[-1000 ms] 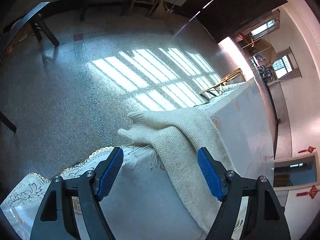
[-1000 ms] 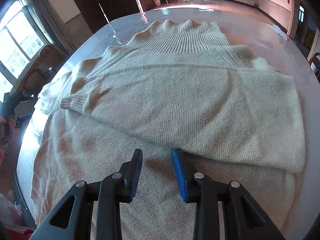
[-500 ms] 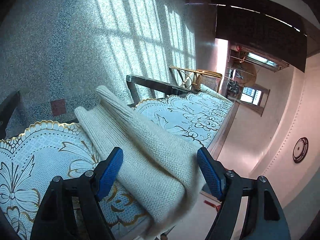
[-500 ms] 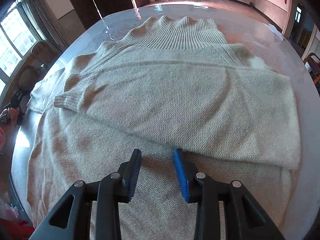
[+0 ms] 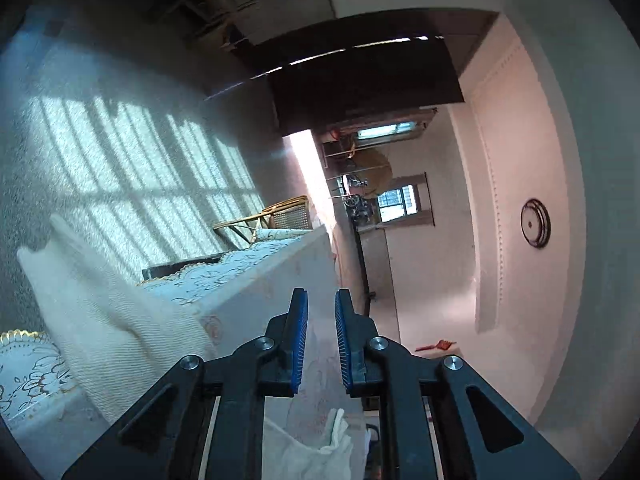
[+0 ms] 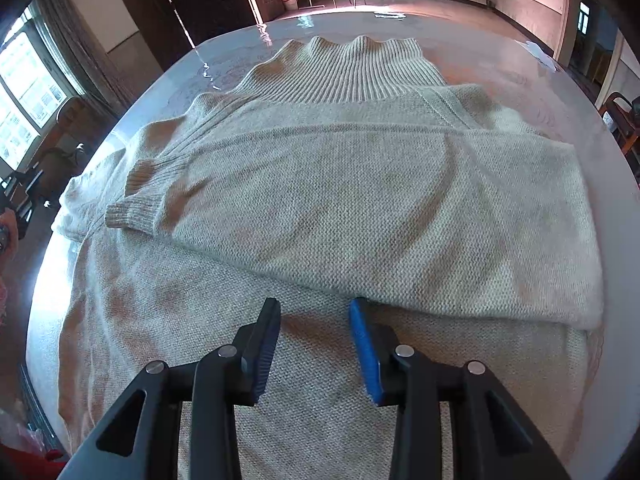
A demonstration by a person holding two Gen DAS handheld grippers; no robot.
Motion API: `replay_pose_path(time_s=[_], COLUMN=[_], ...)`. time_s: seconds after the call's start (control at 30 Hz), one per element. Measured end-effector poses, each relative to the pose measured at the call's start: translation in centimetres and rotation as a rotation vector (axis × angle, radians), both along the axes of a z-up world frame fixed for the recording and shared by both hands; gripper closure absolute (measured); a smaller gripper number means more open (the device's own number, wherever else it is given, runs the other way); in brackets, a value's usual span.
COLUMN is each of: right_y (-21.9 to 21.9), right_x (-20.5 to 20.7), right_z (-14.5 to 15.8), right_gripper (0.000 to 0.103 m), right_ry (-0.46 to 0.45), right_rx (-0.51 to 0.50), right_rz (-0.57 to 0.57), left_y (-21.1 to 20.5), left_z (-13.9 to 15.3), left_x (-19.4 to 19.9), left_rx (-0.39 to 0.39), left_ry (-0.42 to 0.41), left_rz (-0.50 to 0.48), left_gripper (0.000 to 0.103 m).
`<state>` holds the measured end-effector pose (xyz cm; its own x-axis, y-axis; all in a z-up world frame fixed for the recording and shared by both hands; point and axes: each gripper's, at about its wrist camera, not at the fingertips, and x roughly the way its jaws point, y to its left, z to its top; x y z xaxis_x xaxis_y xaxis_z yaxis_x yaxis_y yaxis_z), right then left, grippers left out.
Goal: Fold clothes
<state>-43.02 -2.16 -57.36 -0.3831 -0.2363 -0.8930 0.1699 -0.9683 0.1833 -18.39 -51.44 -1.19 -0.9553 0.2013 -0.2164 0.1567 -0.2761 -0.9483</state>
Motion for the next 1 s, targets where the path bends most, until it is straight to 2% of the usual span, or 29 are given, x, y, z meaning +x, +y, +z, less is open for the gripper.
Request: replay_pose_path(time_s=[0.07, 0.1, 0.13, 0.17, 0.2, 0.27, 0.33, 0.4, 0.47, 0.53, 0.63, 0.7, 0.73, 0.77, 0.8, 0.93, 1.0], right_y=[0.2, 0.3, 0.3, 0.5, 0.7, 1.2, 1.8, 2.2, 2.4, 2.3, 2.0, 1.8, 1.7, 1.7, 1.6, 1.9, 2.2], right_x=[0.0, 0.0, -0.1, -0.1, -0.1, -0.1, -0.1, -0.2, -0.3, -0.2, -0.1, 0.0, 0.0, 0.0, 0.0, 0.2, 0.3], right_z=[0.0, 0.0, 0.1, 0.1, 0.1, 0.1, 0.1, 0.1, 0.1, 0.2, 0.3, 0.4, 0.4, 0.5, 0.5, 0.6, 0.7], right_gripper=[0.066, 0.065, 0.065, 0.065, 0.065, 0.065, 0.065, 0.065, 0.065, 0.065, 0.061, 0.06, 0.059, 0.059, 0.059, 0.059, 0.059], right_ry=[-0.003, -0.006, -0.008, -0.011, -0.014, -0.02, -0.024, -0.029, -0.033, -0.033, -0.029, -0.03, -0.032, -0.033, -0.035, -0.04, -0.037], right_rx=[-0.006, -0.01, -0.013, -0.019, -0.033, -0.061, -0.09, -0.11, -0.11, -0.094, -0.065, -0.048, -0.04, -0.031, -0.023, -0.014, -0.018], right_rz=[-0.001, 0.004, 0.009, 0.014, 0.014, 0.013, 0.009, 0.007, 0.012, 0.018, 0.027, 0.03, 0.031, 0.032, 0.032, 0.029, 0.022], left_y=[1.1, 1.1, 0.5, -0.1, -0.7, -2.1, -3.4, -4.3, -4.7, -4.7, -4.3, -3.8, -3.6, -3.5, -3.7, -4.1, -3.7], left_z=[1.8, 1.7, 0.4, -0.8, -2.0, -5.6, -8.9, -11.2, -12.7, -14.2, -15.9, -16.5, -16.5, -16.3, -16.0, -13.4, -10.5], left_x=[-0.9, -1.3, -1.0, -0.7, -0.4, 1.9, 4.7, 6.8, 7.8, 7.7, 6.2, 4.7, 4.1, 3.9, 3.8, 4.5, 4.3], left_rx=[-0.019, -0.009, 0.039, 0.087, 0.135, 0.235, 0.313, 0.344, 0.366, 0.404, 0.531, 0.556, 0.554, 0.54, 0.529, 0.441, 0.341], left_ry=[0.017, -0.032, -0.094, -0.157, -0.22, -0.366, -0.481, -0.556, -0.606, -0.623, -0.523, -0.505, -0.498, -0.483, -0.458, -0.33, -0.27], left_rz=[-0.032, -0.036, -0.029, -0.022, -0.015, 0.031, 0.082, 0.106, 0.089, 0.031, -0.019, -0.048, -0.048, -0.038, -0.015, 0.113, 0.14], left_gripper=[0.085, 0.083, 0.081, 0.064, 0.042, 0.034, 0.033, 0.03, 0.03, 0.03, 0.03, 0.035, 0.042, 0.072, 0.093, 0.097, 0.097])
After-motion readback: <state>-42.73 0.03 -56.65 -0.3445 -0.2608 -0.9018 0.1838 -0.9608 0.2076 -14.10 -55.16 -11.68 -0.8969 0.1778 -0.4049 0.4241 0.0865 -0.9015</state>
